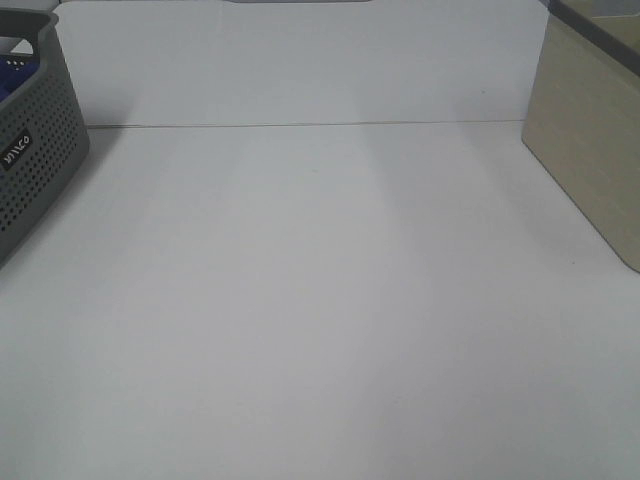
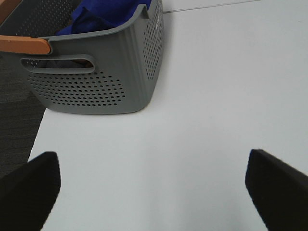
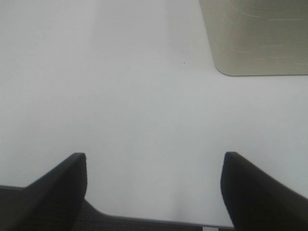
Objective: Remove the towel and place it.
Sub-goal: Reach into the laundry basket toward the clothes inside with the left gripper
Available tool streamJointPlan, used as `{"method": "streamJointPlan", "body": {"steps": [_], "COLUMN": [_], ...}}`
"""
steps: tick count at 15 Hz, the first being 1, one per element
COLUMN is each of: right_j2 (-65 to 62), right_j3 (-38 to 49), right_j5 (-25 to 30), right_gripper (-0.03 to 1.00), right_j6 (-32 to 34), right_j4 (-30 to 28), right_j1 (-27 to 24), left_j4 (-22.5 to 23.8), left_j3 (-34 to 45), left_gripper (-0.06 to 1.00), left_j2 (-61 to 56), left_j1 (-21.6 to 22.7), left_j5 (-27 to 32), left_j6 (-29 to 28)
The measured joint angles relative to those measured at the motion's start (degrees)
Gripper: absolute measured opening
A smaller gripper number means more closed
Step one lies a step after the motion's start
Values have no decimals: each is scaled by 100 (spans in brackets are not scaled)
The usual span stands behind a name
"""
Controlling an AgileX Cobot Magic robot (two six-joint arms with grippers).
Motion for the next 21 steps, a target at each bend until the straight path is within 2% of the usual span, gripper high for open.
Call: {"method": "streamJointPlan", "body": {"steps": [14, 17, 21], "right_j2": [0, 0, 0], "right_j3": [0, 0, 0], "right_j5": [0, 0, 0], "right_gripper": [75, 75, 75], "right_j6": [0, 0, 0], "right_j4": [0, 0, 0], "right_j1": [0, 0, 0], "left_j4": [0, -40, -350], "left_j3": [0, 0, 0], "left_gripper": [99, 99, 99], "left_j2": [0, 0, 115], "left_j1": [0, 0, 0], "left_j5": [0, 0, 0], "left_j6": [0, 149, 550]}}
